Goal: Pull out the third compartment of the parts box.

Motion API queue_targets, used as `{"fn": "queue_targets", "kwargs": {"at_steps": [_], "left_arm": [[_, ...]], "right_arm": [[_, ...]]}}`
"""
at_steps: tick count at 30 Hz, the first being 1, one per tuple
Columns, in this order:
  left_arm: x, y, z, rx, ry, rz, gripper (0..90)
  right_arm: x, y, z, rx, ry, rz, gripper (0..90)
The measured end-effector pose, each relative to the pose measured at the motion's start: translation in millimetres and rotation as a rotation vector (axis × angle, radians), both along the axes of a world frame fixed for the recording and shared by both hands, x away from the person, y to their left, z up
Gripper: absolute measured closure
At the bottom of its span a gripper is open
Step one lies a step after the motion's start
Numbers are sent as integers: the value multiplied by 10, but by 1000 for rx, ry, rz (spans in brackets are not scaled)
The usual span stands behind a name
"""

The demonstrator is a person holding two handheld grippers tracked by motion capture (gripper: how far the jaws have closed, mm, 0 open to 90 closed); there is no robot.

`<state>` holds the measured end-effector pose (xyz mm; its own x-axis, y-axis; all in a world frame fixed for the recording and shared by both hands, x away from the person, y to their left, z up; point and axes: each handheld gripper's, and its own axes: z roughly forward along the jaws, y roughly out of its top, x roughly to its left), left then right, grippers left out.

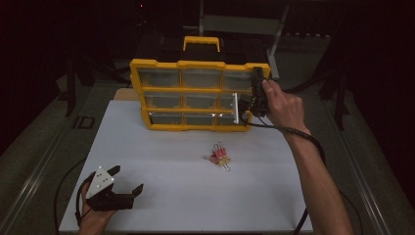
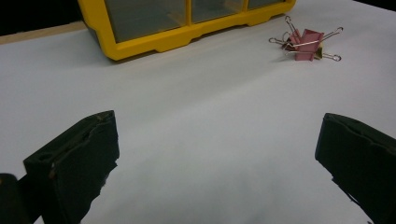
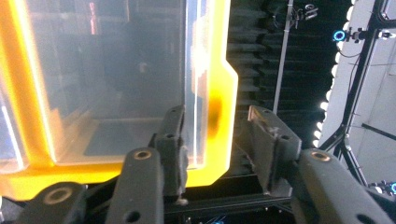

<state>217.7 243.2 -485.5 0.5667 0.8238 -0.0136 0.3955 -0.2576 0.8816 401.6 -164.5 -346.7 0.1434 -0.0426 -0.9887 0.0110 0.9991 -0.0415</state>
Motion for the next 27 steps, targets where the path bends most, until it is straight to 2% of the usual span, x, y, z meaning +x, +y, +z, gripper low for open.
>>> {"fn": "queue_targets", "kwargs": {"at_steps": [12,20,24,27], "left_arm": [[-2,-2,0,-2,0,-1,5],[-2,-2,0,-2,0,0,5],[-2,1,0,-3,-1,1,5],[-1,2,-1,-2,0,1,5]], "right_arm": [[-44,23,2,-19,47,-22,734],[-32,41,-16,-19,41,-42,752],[-19,41,-22,-29,49,-53,789],[-16,43,-30,-19,48,-55,793]]}}
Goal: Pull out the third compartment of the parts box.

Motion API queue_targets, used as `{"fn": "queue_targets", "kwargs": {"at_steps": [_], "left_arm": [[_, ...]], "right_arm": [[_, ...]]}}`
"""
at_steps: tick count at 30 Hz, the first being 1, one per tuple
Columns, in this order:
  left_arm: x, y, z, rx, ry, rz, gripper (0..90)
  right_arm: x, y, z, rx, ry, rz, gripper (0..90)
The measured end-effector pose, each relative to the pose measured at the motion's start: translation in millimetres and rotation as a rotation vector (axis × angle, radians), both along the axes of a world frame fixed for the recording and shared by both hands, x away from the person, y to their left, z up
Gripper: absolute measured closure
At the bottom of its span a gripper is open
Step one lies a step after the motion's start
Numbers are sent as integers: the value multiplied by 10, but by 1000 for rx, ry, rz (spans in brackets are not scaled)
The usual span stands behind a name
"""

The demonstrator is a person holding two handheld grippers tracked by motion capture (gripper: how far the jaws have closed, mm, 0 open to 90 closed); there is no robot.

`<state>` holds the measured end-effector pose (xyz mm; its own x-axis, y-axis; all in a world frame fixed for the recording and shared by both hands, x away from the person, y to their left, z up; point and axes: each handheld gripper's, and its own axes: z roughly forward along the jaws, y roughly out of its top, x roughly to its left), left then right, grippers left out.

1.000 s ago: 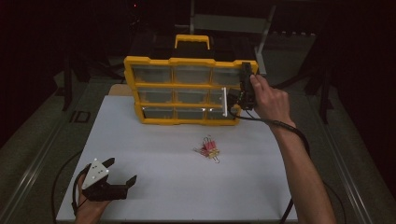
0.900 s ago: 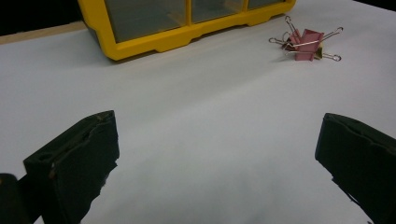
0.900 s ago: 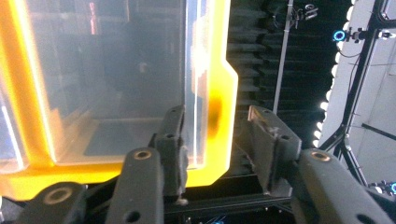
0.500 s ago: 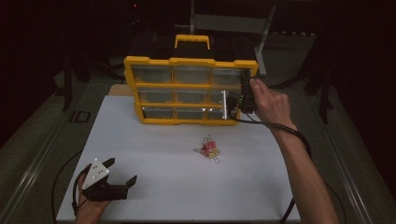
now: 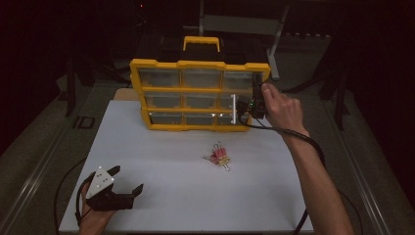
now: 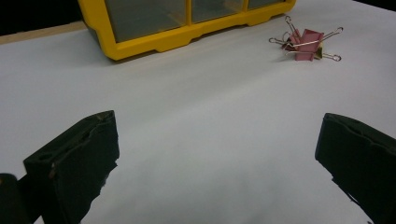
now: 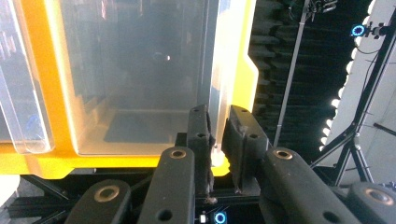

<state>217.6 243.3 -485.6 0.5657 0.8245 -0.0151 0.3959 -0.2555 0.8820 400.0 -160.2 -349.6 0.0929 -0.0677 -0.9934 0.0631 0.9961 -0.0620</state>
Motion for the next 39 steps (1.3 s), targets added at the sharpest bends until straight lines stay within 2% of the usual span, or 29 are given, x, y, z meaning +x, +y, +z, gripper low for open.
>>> {"fn": "queue_targets", "kwargs": {"at_steps": [11,21,39], "left_arm": [[-3,3,1,-2,0,4,5],[0,-2,-3,-2,0,0,5],[-5,3,-2,-5,-2,4,5]], "right_arm": [[-7,13,4,20,3,-8,802],[-60,7,16,15,7,2,803],[-223,-22,-8,28,4,20,803]]}}
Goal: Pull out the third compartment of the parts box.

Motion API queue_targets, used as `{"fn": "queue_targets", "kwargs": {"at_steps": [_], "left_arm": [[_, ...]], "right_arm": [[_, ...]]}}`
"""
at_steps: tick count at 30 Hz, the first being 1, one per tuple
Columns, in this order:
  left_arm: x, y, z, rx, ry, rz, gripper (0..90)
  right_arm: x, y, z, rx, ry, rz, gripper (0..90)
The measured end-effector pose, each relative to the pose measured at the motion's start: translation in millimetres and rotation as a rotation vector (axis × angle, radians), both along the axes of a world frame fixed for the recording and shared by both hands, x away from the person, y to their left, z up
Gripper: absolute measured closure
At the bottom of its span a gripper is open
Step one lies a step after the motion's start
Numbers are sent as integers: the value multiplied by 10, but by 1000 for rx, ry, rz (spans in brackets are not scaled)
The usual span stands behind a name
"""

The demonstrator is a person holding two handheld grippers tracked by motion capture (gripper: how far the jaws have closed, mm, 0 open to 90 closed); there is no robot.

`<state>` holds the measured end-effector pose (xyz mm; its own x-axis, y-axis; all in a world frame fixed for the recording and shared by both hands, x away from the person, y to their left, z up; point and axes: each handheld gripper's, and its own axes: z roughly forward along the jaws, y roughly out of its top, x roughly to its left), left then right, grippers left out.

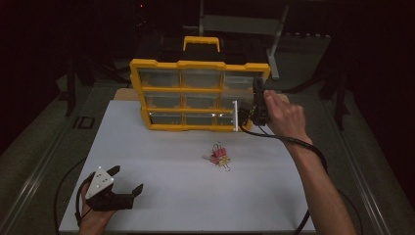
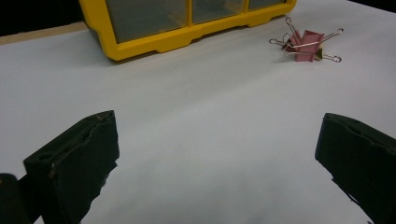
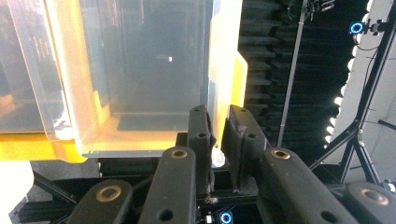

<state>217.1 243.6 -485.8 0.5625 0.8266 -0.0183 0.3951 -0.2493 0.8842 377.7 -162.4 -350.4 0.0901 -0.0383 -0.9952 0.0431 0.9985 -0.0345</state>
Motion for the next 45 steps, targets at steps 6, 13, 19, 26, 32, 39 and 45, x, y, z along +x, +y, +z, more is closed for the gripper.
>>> {"fn": "queue_targets", "kwargs": {"at_steps": [6,13,19,26,32,39,45], "left_arm": [[0,0,1,-1,-1,1,5],[-2,-2,1,0,-2,2,5],[-2,-3,0,2,-2,2,5],[-6,7,6,1,-6,2,5],[-4,2,3,2,-4,2,5],[-4,2,1,-2,-4,4,5],[-5,2,3,-1,-5,3,5]], "right_arm": [[-80,-8,13,-10,1,8,803],[-158,-7,32,-18,2,19,804],[-216,-24,13,-24,9,23,802],[-249,-29,32,-9,19,33,802],[-318,-71,14,0,14,46,801],[-394,-89,27,4,16,50,802],[-457,-100,22,6,18,52,801]]}}
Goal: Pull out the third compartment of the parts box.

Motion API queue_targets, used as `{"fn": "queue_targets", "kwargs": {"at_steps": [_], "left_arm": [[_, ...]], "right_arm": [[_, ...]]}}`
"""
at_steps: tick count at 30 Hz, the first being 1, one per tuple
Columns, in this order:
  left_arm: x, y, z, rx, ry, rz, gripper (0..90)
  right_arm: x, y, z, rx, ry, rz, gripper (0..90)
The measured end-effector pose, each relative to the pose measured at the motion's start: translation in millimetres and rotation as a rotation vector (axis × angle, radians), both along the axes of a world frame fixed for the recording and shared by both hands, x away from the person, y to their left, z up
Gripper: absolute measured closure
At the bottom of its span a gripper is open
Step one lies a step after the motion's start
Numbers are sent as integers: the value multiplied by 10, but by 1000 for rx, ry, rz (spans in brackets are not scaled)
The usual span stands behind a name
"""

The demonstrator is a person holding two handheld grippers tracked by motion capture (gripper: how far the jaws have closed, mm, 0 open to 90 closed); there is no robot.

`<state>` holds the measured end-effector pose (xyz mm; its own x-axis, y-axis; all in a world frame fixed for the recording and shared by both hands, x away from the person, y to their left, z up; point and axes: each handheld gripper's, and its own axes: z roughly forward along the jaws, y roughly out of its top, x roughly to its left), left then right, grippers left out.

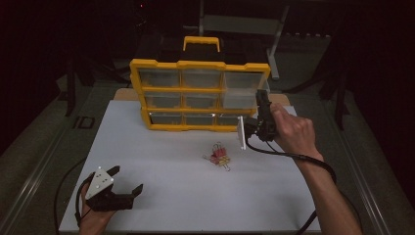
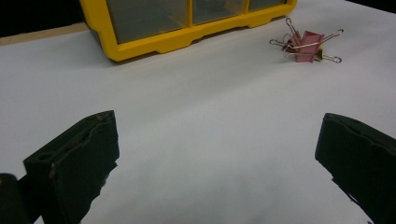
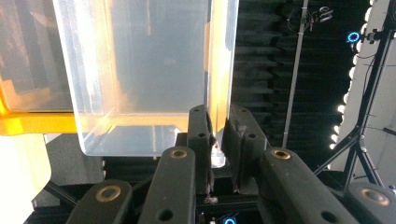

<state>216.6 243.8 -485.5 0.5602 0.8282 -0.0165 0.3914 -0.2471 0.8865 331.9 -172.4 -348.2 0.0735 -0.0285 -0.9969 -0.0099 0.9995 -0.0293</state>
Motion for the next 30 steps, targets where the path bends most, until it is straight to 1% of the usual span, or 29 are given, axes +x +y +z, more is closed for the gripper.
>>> {"fn": "queue_targets", "kwargs": {"at_steps": [9,11,14,18,19,22,24,25,27,28,29,30], "left_arm": [[2,-10,-5,1,3,-2,5],[4,-14,-6,3,3,-4,5],[5,-20,-10,4,5,-4,5],[5,-20,-11,3,5,-3,5],[4,-19,-10,3,6,-4,5],[5,-13,-9,3,5,-3,5],[5,-9,-9,2,4,-1,5],[5,-7,-9,2,5,0,5],[5,-7,-9,3,5,0,5],[4,-9,-9,3,6,-2,5],[3,-10,-8,4,6,-3,5],[1,-12,-8,4,6,-3,5]], "right_arm": [[-101,-15,-2,-3,13,5,798],[-106,-13,-8,5,12,4,797],[-101,-5,-2,0,14,9,795],[-114,-5,-1,7,20,12,794],[-115,-10,5,0,22,17,793],[-117,-16,3,15,23,20,783],[-126,-17,10,35,30,29,739],[-133,-19,11,45,39,29,699],[-154,-24,6,79,46,43,588],[-168,-30,8,109,74,59,516],[-183,-37,2,134,98,73,473],[-197,-43,-11,149,104,79,428]]}}
